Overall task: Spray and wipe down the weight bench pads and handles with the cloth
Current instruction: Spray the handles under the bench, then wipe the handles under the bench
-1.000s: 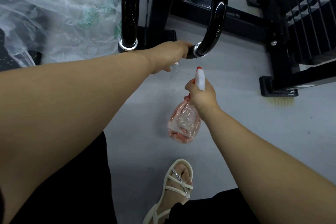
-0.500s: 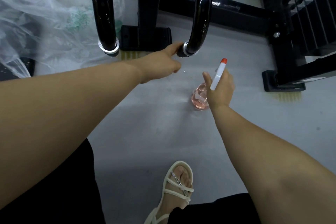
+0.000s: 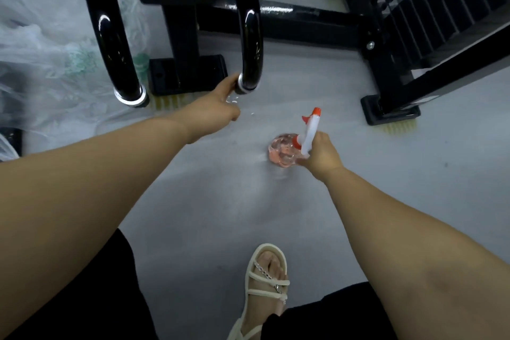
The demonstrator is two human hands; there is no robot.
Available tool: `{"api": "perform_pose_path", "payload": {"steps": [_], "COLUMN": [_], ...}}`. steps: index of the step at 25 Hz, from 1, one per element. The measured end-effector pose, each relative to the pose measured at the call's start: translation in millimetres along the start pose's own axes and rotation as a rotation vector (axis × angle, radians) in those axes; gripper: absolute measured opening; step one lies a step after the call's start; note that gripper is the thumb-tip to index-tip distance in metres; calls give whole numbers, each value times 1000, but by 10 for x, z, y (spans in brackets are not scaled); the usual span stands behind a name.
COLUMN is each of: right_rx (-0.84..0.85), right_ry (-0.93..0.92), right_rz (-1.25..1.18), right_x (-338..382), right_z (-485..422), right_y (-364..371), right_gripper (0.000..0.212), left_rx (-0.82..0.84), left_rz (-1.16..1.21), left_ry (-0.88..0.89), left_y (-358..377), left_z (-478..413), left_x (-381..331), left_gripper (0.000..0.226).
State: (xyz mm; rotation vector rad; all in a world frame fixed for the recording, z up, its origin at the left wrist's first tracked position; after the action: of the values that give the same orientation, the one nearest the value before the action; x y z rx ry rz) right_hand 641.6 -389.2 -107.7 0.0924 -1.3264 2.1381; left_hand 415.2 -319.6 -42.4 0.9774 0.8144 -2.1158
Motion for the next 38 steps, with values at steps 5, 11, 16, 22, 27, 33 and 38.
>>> {"api": "perform_pose_path", "payload": {"steps": [5, 11, 16, 22, 27, 33, 38], "right_rx": [-254, -922, -1071, -581, -565, -213, 166], "right_ry": [308, -363, -849, -612, -752, -757, -730], "right_rz": [89, -450, -507, 27, -308, -501, -363], "right_x": [146, 1891, 2962, 3371, 3262, 3386, 3180], "right_z": [352, 1259, 1790, 1014, 1284, 1595, 1564], "right_y": [-617, -1527, -2009, -2206, -2415, -2392, -1926], "right_gripper": [72, 20, 21, 45, 14, 33, 32], "left_rx": [-111, -155, -192, -887, -855, -643, -231], "left_rz": [162, 242, 46, -736, -642, -436, -253], "left_ry": [-58, -13, 240, 548, 524, 492, 270], "left_y": [-145, -468, -952, -1880, -2180, -2086, -1824], "left_z": [170, 781, 1405, 1759, 1781, 2016, 1958], "left_x": [-112, -683, -1578, -2192, -2239, -2275, -1743], "left_gripper": [54, 28, 24, 31, 11, 9, 24]}}
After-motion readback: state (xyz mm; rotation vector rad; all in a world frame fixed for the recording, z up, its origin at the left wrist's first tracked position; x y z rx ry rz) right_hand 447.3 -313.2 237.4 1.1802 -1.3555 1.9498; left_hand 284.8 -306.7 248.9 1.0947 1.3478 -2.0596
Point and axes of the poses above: each hand's wrist, its own z-axis away from the middle knuckle, its own y-axis out of the palm, x = y × z, the point moved 10 cm from there along -z, towards the middle knuckle, and after that the axes turned 1 degree about z, right-handed, at the moved point
